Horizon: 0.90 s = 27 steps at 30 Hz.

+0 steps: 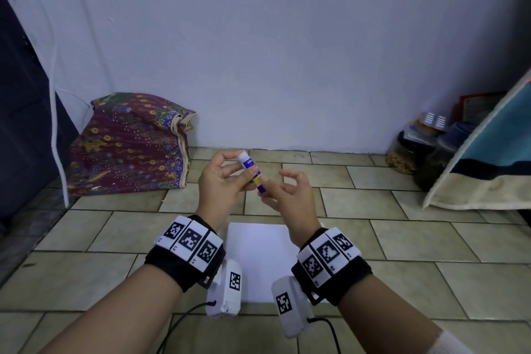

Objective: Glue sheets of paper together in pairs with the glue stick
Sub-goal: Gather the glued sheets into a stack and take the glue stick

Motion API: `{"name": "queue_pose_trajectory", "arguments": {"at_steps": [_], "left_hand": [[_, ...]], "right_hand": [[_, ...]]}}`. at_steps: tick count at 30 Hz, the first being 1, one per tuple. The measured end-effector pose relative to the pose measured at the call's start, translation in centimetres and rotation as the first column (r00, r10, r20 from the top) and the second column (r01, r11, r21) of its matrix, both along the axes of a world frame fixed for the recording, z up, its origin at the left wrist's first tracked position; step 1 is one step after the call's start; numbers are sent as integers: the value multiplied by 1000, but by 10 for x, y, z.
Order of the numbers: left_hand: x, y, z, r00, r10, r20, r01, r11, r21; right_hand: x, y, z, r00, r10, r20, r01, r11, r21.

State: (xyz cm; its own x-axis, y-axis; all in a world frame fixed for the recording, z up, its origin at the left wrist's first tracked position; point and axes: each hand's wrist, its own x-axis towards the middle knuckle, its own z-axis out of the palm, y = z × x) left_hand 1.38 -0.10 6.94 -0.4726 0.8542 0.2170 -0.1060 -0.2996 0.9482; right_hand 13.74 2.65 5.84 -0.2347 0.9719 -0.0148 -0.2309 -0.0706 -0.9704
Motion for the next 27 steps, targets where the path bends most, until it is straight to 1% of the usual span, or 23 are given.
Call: {"name": "queue_pose_trajectory", "arguments": {"at_steps": [2, 4, 6, 7, 9, 11, 12, 13, 14, 15, 16, 17, 18, 19, 20, 21, 22, 24, 25, 27], "left_hand": [[-3, 0, 0, 1000, 7, -9, -7, 1000, -3], [-5, 1, -1, 1000, 10, -17, -10, 1000, 0], [-7, 0, -1, 1000, 9, -23, -9, 1000, 12], [-7, 0, -1, 1000, 7, -20, -7, 1000, 20], [-11, 1, -3, 1000, 7, -17, -6, 999, 33], [-19, 4, -6, 998, 33, -49, -33, 999, 4], [-24, 6, -8, 997, 46, -66, -48, 999, -18], [-30, 7, -9, 996, 51, -77, -54, 998, -41], [-35, 8, -11, 995, 45, -91, -50, 997, -60], [-39, 8, -12, 993, 31, -114, -40, 996, -75], [-44, 9, -14, 989, 16, -147, -29, 996, -87], [-47, 10, -15, 982, 0, -187, -19, 995, -99], [-50, 11, -16, 973, -10, -229, -17, 993, -116], [-53, 12, -18, 964, -22, -264, -17, 989, -144], [-55, 13, -20, 957, -41, -288, -11, 985, -174], [-57, 14, -22, 953, -66, -296, 6, 980, -199], [-59, 14, -26, 948, -88, -307, 21, 977, -214], [-62, 17, -33, 931, -104, -350, 17, 970, -241], [-64, 18, -34, 925, -103, -366, 7, 967, -255], [-66, 23, -34, 934, -86, -346, -17, 959, -283]], "right_hand": [[-3, -1, 1, 995, 70, -77, -75, 994, -74], [-5, 1, 1, 996, 48, -78, -51, 998, -40], [-7, 5, 1, 999, -8, 42, 5, 998, 69], [-8, 6, 3, 993, -19, 114, 3, 991, 137], [-8, 11, 8, 970, -16, 242, -52, 960, 274], [-5, 21, 14, 923, -82, 377, -82, 913, 400], [-2, 28, 18, 880, -134, 455, -100, 885, 455], [1, 37, 21, 818, -183, 545, -142, 855, 499], [3, 46, 21, 727, -213, 653, -224, 825, 518], [3, 55, 20, 597, -220, 772, -343, 799, 493], [0, 64, 17, 425, -208, 881, -476, 776, 413], [-5, 71, 13, 239, -194, 951, -595, 745, 301], [-11, 77, 8, 76, -183, 980, -684, 705, 185], [-18, 81, 4, -44, -181, 982, -747, 659, 88], [-25, 85, -1, -134, -181, 974, -786, 618, 7], [-33, 89, -6, -194, -185, 963, -814, 579, -53], [-42, 93, -11, -233, -186, 954, -830, 550, -96], [-59, 99, -21, -275, -195, 941, -842, 521, -138], [-67, 102, -26, -274, -204, 940, -847, 514, -136], [-81, 105, -33, -252, -213, 944, -859, 498, -117]]}}
